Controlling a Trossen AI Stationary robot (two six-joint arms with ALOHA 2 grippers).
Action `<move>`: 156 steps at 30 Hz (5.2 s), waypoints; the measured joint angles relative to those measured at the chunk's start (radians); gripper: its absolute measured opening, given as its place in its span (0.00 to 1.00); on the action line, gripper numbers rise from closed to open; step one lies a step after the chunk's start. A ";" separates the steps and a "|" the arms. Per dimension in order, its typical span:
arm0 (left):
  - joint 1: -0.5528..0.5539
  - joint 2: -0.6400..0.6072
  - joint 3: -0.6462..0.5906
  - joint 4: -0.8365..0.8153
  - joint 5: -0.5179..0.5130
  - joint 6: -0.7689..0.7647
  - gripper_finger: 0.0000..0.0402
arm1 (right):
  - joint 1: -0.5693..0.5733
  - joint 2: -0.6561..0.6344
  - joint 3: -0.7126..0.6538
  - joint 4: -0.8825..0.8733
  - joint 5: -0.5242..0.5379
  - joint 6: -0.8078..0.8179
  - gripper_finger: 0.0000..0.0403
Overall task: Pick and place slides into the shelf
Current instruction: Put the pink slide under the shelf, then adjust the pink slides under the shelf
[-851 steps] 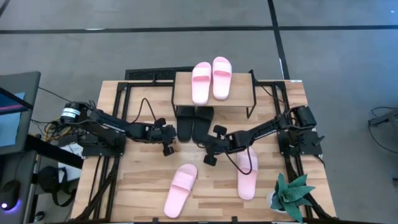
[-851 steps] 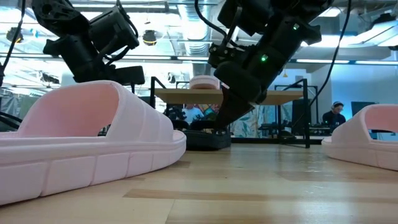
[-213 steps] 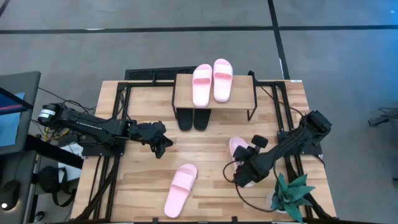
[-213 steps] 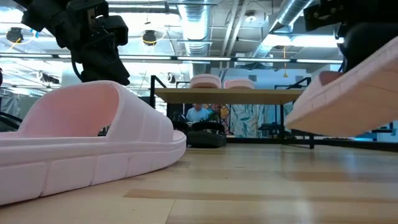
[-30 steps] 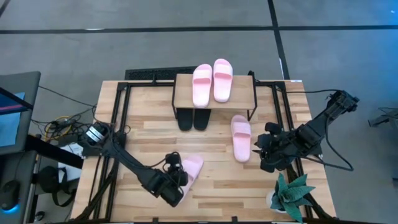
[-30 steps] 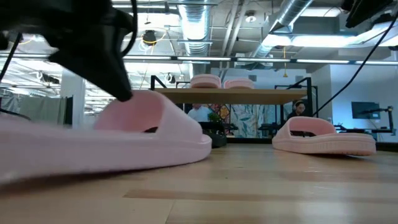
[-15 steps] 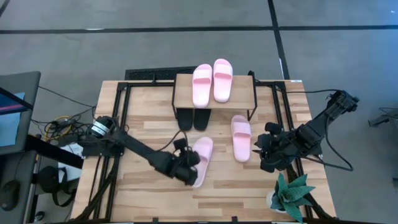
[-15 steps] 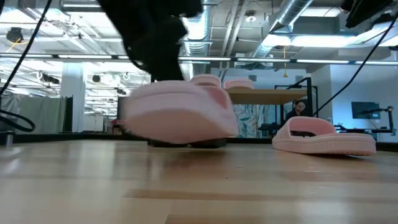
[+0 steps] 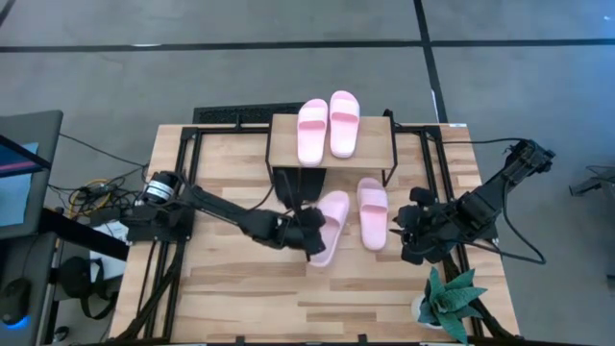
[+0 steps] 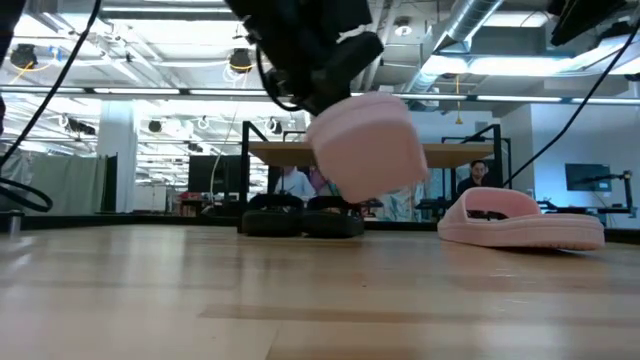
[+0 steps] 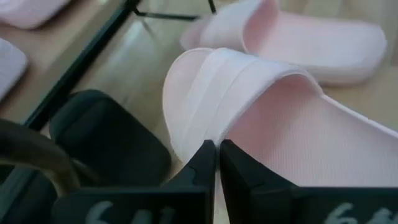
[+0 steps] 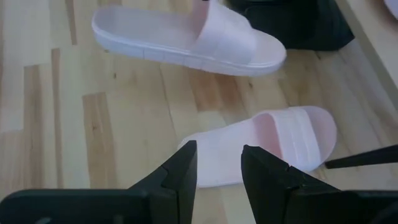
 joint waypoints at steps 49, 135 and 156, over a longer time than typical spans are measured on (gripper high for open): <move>0.151 0.228 0.169 0.047 0.072 -0.001 0.00 | -0.021 0.000 0.000 -0.028 0.042 0.002 0.28; 0.070 0.228 0.214 0.048 0.836 0.299 0.23 | -0.243 -0.287 -0.676 0.698 -0.551 -0.341 0.16; 0.080 0.228 0.211 0.066 0.816 0.304 0.05 | -0.284 -0.038 -0.676 0.911 -0.646 -0.394 0.07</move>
